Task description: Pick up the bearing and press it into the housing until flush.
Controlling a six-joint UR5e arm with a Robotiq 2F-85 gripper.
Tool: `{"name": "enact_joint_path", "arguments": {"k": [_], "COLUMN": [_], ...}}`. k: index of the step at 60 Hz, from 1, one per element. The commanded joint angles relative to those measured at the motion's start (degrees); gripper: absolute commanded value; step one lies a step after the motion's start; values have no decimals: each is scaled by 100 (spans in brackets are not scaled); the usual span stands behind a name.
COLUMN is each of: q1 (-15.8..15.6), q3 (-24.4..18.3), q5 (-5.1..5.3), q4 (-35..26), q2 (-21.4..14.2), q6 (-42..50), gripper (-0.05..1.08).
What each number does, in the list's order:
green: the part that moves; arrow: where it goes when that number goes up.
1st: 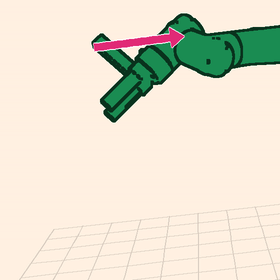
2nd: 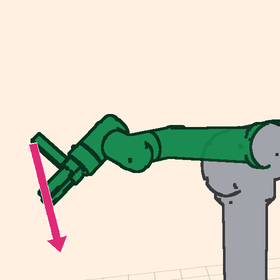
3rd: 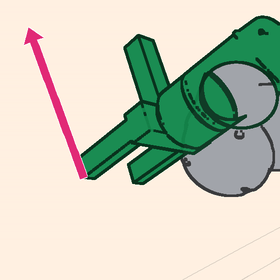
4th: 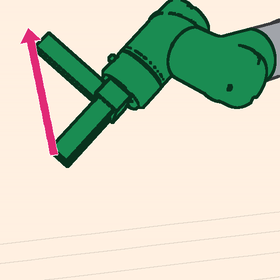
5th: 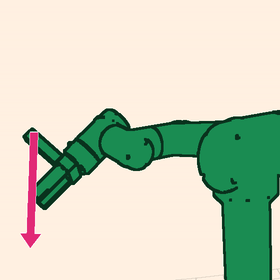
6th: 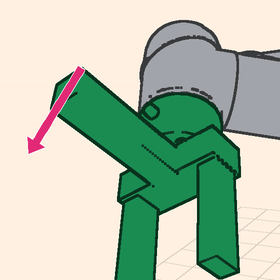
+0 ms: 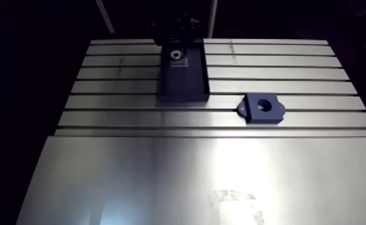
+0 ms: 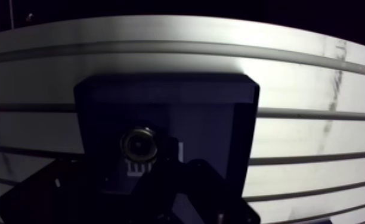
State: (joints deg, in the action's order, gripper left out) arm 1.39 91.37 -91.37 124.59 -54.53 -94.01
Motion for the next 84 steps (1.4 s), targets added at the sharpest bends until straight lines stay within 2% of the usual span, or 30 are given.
{"name": "enact_joint_path", "arguments": {"k": [1, 13, 21, 34, 36, 47, 48, 62, 74, 84], "q1": [3, -7, 0, 60, 142, 403, 591, 995, 1478, 1716], "q3": [7, 34, 59, 185, 272, 543, 649, 890, 1282, 1553], "q5": [1, -8, 1, 1, 1, 1, 1, -16, -61, -77], "q4": [0, -7, -76, -455, -594, -787, -807, -835, -802, -793], "q2": [-7, -126, -342, -930, -1166, -1679, -1817, -2010, -2358, -2509], "q6": [-81, -122, -139, -379, -449, -893, -1114, -1536, -2131, -2441], "gripper": [57, 60, 62, 63, 63, 64, 64, 64, 64, 64]}}
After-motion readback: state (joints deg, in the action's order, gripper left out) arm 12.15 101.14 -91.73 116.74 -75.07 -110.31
